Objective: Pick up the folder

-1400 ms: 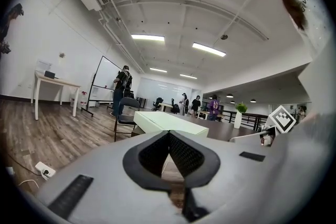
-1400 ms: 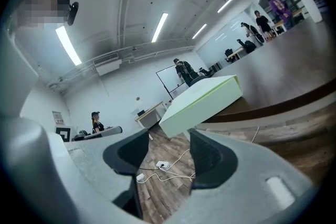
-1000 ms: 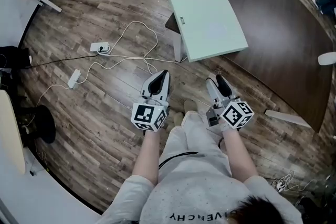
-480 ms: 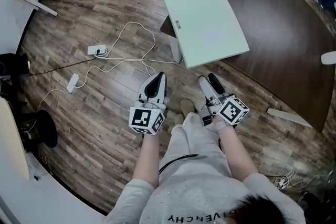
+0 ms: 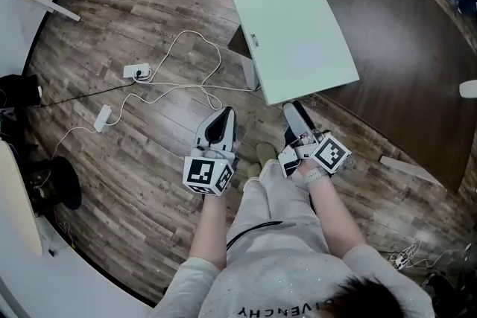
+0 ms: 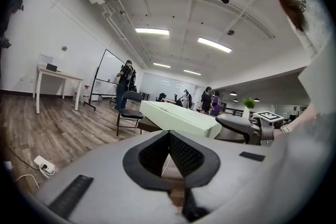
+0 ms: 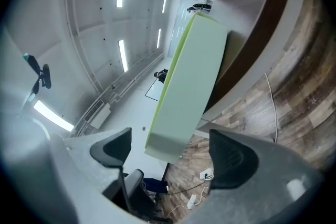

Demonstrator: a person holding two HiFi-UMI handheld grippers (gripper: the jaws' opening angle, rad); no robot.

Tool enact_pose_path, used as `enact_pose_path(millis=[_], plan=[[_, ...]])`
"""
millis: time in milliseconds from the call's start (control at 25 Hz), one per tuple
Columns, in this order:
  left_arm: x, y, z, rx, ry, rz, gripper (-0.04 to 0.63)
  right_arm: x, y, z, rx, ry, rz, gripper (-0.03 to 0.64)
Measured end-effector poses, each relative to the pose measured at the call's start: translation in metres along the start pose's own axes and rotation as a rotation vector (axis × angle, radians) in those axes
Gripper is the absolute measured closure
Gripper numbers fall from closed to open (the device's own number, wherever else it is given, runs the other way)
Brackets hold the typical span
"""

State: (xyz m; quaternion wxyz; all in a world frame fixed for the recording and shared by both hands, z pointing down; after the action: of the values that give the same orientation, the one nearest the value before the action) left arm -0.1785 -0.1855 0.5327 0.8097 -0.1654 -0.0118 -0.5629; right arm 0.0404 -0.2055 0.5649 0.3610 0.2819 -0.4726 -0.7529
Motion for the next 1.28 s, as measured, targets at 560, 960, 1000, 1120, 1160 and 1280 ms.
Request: enact_pose_path(millis=[560,960,1000,1120,1160,1280], plan=[[0.03,-0.013,0.002,-0.019,-0.014,-0.006,0.597,0.037,0.018,-0.013,0.145,0.066,0.016,0.164],[0.051,-0.024,0.005,-0.033,-0.029,-0.027,0.597,0.065,0.033,-0.015,0.245,0.081,-0.012,0.164],[0.053,-0.024,0.005,-0.033,-0.03,-0.027,0.597,0.067,0.033,-0.016,0.249,0.083,-0.017,0.164],[0.055,-0.021,0.007,-0.034,-0.031,-0.026,0.597,0.069,0.031,-0.018,0.265,0.094,-0.038,0.168],[0.054,-0.021,0.008,-0.035,-0.031,-0.026,0.597,0.069,0.03,-0.017,0.272,0.098,-0.045,0.172],[0.053,-0.021,0.008,-0.038,-0.035,-0.026,0.597,0.071,0.028,-0.017,0.286,0.104,-0.059,0.179]])
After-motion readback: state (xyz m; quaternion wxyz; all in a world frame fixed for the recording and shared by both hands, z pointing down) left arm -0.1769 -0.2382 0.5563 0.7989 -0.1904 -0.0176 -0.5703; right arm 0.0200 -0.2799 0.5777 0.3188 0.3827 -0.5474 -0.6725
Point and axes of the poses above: the fingertips, and each gripper's own axes: x forward along the fingers, y to its right, z out of its underside, the point moved 7 cm from there along -x, backward along the fingers, and after that the axes turned 8 degrees about -z, right-handed, at the moved point
